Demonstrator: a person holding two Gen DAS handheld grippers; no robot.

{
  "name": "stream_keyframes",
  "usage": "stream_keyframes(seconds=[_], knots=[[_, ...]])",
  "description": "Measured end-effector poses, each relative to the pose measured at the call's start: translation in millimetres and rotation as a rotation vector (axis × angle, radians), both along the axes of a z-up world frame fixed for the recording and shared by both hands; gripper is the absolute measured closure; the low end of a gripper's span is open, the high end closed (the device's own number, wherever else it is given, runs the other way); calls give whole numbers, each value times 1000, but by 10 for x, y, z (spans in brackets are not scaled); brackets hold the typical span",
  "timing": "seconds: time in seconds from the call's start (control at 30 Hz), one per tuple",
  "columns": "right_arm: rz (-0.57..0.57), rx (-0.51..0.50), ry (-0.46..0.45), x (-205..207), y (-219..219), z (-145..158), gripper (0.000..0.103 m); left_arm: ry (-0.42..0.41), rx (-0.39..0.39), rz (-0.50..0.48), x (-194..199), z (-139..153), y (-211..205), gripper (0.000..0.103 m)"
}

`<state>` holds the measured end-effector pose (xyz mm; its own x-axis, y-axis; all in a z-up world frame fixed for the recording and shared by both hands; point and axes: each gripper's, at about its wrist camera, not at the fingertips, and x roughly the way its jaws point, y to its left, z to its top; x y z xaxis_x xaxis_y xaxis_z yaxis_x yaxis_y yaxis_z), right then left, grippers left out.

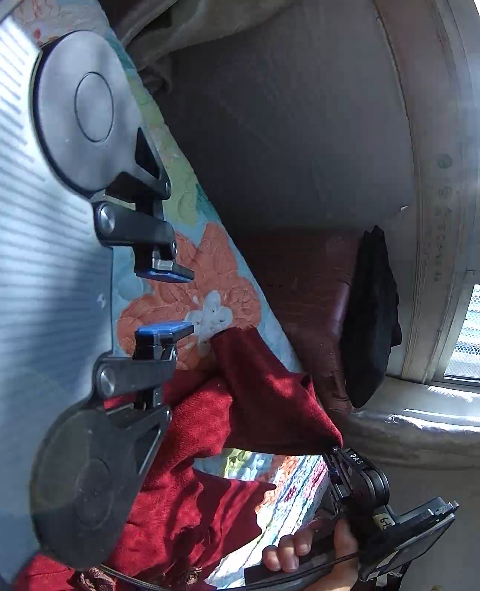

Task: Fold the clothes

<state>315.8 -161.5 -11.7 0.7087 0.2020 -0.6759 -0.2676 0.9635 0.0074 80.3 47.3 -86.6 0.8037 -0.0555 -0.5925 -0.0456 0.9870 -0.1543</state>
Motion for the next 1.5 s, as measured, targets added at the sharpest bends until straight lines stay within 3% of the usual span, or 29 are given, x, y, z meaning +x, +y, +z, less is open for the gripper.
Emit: stream_keyframes(seconds=[0.17,0.23,0.27,0.3,0.37,0.5,0.57,0.6,0.63,0.67,0.8,0.93,0.97,1.03,1.07,1.1,1.23,1.33,1.4,1.43,1.5], knots=[[-217,88,142,366,-561,-366,90,86,-74,-80,209,-256,-73,74],[-233,49,164,377,-666,-505,90,111,-89,-108,283,-310,-93,70],[-233,28,170,383,-690,-551,83,121,-102,-122,316,-334,-103,65],[-231,12,178,396,-712,-595,70,128,-114,-132,353,-352,-119,62],[-217,-17,190,405,-752,-653,61,139,-128,-144,424,-375,-157,53],[-137,-26,175,270,-795,-538,60,139,-128,-153,512,-392,-215,39],[-34,-43,139,141,-713,-451,60,133,-128,-148,533,-405,-232,36],[25,-54,119,73,-660,-411,60,127,-121,-148,530,-403,-245,39],[83,-66,99,4,-607,-370,59,113,-105,-149,516,-397,-261,58],[141,-77,79,-64,-554,-330,56,105,-87,-153,508,-395,-279,102],[379,-187,40,-346,-182,-359,32,67,-62,-86,436,-388,-295,101],[476,-359,23,-454,179,-671,27,22,15,-65,335,-337,-372,101],[456,-364,18,-410,192,-717,29,15,27,-64,319,-323,-384,101],[388,-330,18,-260,151,-748,55,6,45,-63,294,-305,-403,101],[344,-295,29,-164,98,-716,95,9,48,-63,294,-312,-404,101],[284,-263,21,-56,29,-664,101,13,51,-64,293,-319,-405,101],[19,-208,-75,352,-256,-405,101,42,36,-52,313,-370,-380,101],[-141,-59,-97,557,-600,-189,100,53,3,-44,326,-368,-334,101],[-226,65,-65,665,-842,-154,97,57,-4,-44,327,-370,-320,101],[-268,115,-43,713,-946,-157,92,60,-4,-45,329,-374,-319,101],[-333,182,-15,731,-1111,-201,66,67,-3,-45,330,-383,-321,101]])
